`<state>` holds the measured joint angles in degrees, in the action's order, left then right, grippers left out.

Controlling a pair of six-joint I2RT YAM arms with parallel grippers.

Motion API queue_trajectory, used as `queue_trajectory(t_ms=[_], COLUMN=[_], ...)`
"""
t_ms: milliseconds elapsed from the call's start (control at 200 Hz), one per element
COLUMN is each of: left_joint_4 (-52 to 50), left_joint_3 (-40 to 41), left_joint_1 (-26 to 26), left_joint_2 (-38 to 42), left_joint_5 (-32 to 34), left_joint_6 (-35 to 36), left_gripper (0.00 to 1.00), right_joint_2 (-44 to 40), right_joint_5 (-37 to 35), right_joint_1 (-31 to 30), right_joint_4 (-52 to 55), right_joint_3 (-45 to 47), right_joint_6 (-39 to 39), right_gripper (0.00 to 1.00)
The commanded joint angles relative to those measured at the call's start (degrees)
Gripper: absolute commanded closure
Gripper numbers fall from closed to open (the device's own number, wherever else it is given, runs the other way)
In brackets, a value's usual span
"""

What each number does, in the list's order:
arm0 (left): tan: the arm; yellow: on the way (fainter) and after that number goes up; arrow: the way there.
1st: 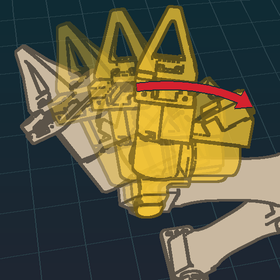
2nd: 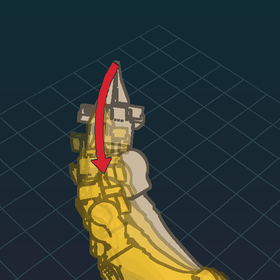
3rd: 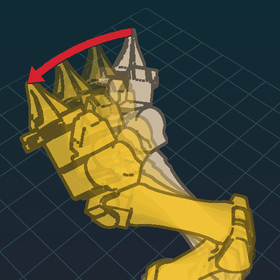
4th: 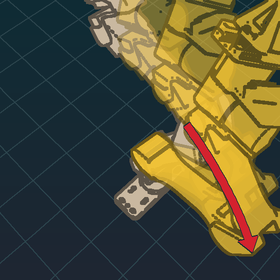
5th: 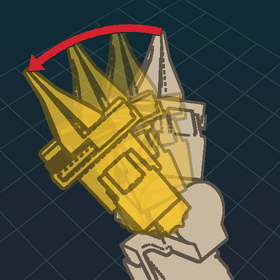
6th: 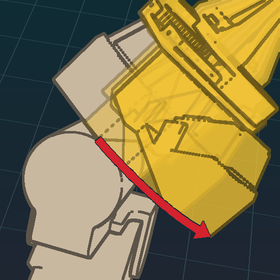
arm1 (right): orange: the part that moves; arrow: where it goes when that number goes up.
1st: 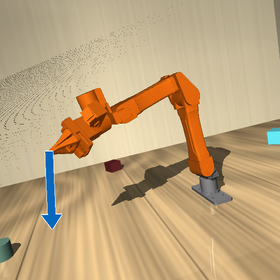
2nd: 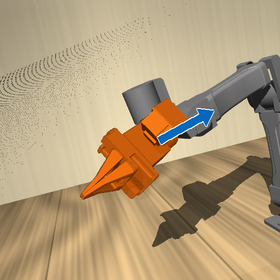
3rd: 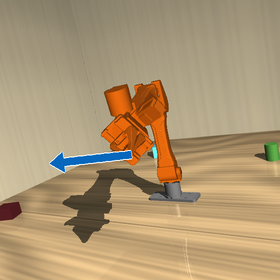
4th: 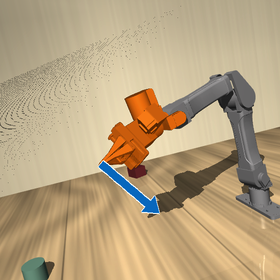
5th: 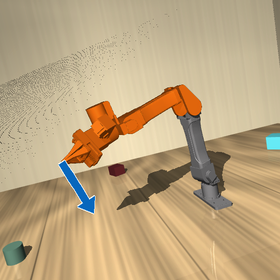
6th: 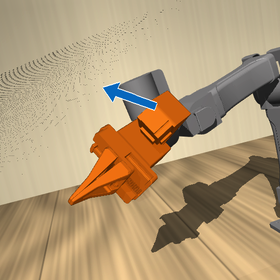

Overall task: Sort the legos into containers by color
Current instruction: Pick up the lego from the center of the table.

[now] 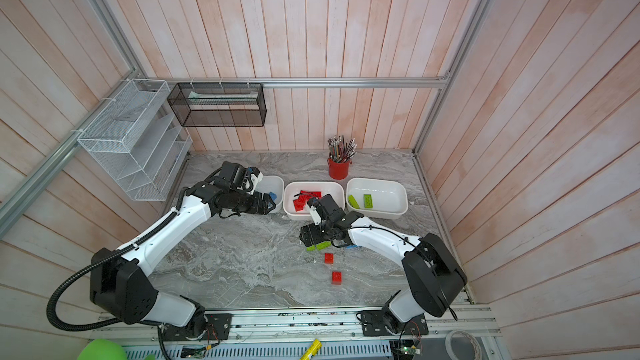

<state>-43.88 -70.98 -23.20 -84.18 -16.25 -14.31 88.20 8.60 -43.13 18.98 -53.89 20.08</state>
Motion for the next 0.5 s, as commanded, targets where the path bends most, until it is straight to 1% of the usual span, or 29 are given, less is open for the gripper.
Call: queue_trajectory(t_ms=[0, 100, 235, 315, 370, 495], left_joint_4=[3.0, 3.5, 4.0, 3.7, 3.4, 3.4], left_joint_3=[2.4, 3.0, 2.7, 2.9, 3.1, 4.1], left_joint_1=[1.2, 1.4, 1.5, 1.5, 1.6, 1.8], left_joint_2=[2.7, 3.0, 3.0, 3.1, 3.2, 3.5], left_joint_5=[-3.2, -3.7, -4.4, -3.8, -3.3, -3.1], left_joint_6=[-0.7, -0.8, -0.7, -0.5, -0.2, 0.1], left_gripper=[0.13, 0.12, 0.11, 0.10, 0.10, 0.10], right_joint_2=[4.2, 8.5, 12.7, 14.4, 15.1, 17.1], right_joint_5=[-9.4, -12.8, -15.9, -16.8, -16.2, -16.3], right_joint_1=[-2.8, -5.0, -6.1, -6.4, -7.1, -8.4], right_joint_4=[4.7, 6.2, 7.8, 8.9, 8.6, 8.8], right_joint_3=[-4.0, -6.9, -9.7, -10.4, -10.4, -10.8], right_joint_6=[4.8, 5.9, 7.6, 8.7, 9.2, 10.7], right_gripper=[0.14, 0.16, 0.21, 0.24, 0.27, 0.37])
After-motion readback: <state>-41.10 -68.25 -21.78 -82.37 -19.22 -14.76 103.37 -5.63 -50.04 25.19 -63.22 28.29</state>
